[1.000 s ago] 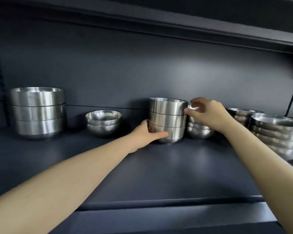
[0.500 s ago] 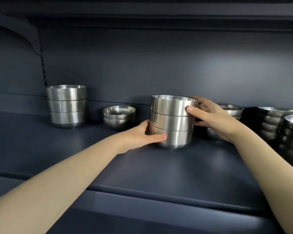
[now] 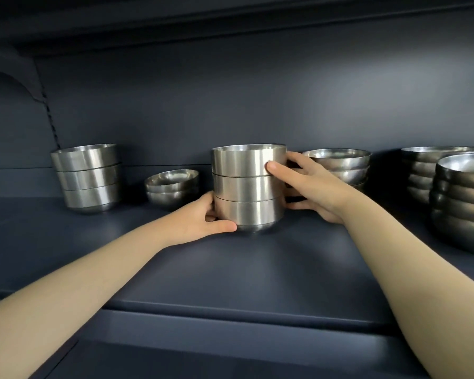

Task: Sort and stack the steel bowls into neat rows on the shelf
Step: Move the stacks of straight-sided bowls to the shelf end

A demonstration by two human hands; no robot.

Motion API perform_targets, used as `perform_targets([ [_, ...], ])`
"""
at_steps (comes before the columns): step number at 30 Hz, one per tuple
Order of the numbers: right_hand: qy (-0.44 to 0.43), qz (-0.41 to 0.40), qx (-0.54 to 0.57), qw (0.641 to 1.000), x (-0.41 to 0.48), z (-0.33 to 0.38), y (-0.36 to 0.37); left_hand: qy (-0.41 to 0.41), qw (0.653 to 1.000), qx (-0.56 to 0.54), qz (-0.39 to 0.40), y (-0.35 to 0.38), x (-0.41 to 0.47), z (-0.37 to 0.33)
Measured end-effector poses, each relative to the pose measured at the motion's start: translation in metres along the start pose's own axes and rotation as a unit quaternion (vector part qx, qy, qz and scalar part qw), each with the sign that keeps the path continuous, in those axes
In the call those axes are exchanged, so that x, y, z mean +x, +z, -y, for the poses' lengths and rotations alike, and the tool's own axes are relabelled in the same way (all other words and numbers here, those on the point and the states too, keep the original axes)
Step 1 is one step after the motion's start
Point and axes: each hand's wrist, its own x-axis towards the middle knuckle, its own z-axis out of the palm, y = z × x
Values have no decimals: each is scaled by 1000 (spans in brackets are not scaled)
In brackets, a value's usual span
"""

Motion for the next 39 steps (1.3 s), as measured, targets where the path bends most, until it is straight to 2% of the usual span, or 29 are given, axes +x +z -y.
perform_targets([
  [6,19,20,9,1000,6,-2,-2,-5,1000,4,-28,2,0,-4],
  [14,1,45,-13,999,-12,19,2,-18,998,-55,-34,-5,-40,-27],
  [18,-35,69,0,997,-36,55,37,-12,990,-98,-98,-25,-97,-33],
  [23,-85,117,26,989,-79,91,136,-25,960,-190,-203,-62,-212,-14],
  [26,-86,169,46,981,-109,105,214,-51,938,-226,-259,-83,-296,17],
  [33,-82,277,140,947,-172,116,408,-110,892,-224,-377,-134,-487,81],
  [39,-41,321,182,929,-196,129,547,-154,854,-205,-453,-176,-602,123],
])
